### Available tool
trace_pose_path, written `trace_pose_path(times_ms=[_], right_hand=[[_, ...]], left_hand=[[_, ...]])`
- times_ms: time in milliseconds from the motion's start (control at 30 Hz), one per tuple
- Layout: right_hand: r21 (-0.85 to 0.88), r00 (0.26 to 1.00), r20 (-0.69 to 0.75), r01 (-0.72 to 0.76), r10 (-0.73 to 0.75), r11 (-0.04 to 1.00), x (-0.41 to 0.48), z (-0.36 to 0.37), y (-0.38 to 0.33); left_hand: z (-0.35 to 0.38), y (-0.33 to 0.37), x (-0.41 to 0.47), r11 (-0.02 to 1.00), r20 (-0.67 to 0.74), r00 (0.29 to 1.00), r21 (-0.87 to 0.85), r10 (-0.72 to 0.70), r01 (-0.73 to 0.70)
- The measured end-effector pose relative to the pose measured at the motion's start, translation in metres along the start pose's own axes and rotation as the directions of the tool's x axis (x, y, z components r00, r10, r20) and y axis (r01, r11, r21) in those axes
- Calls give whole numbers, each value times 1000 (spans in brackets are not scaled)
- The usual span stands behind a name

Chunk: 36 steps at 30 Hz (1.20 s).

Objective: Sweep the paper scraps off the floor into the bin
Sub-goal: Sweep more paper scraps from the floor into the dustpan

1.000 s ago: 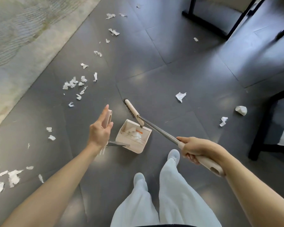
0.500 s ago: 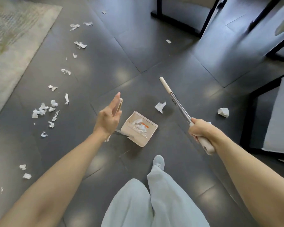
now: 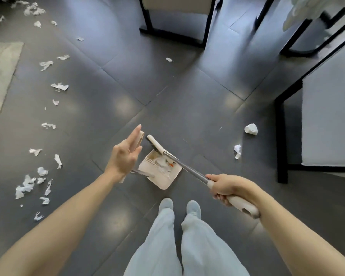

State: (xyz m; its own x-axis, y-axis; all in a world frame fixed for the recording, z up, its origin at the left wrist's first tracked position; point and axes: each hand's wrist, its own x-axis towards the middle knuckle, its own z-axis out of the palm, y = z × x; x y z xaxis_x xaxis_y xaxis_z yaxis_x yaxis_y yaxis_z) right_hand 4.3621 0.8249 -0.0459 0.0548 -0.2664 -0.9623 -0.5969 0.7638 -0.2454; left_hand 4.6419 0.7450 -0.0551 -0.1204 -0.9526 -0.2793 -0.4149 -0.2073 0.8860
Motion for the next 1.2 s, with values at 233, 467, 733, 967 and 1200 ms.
trace_pose_path(times_ms=[233, 467, 733, 967, 1200], right_hand=[[232, 995, -101, 26, -2, 972, -44, -23, 23], [400, 954, -296, 72, 54, 914, -43, -69, 77], [235, 865, -487, -3, 120, 972, -5, -195, 163], [12, 849, -516, -121, 110, 993, 10, -306, 227], [-157, 926, -367, -159, 92, 975, 12, -318, 256]], left_hand=[[14, 12, 7, 989, 140, 990, -143, -24, 44], [91, 50, 19, 988, 230, 973, -156, 26, 10], [220, 95, 20, 981, 183, 983, -192, 14, 22], [310, 130, 17, 986, 252, 968, -158, -6, 47], [368, 141, 16, 991, 183, 983, -126, -10, 33]])
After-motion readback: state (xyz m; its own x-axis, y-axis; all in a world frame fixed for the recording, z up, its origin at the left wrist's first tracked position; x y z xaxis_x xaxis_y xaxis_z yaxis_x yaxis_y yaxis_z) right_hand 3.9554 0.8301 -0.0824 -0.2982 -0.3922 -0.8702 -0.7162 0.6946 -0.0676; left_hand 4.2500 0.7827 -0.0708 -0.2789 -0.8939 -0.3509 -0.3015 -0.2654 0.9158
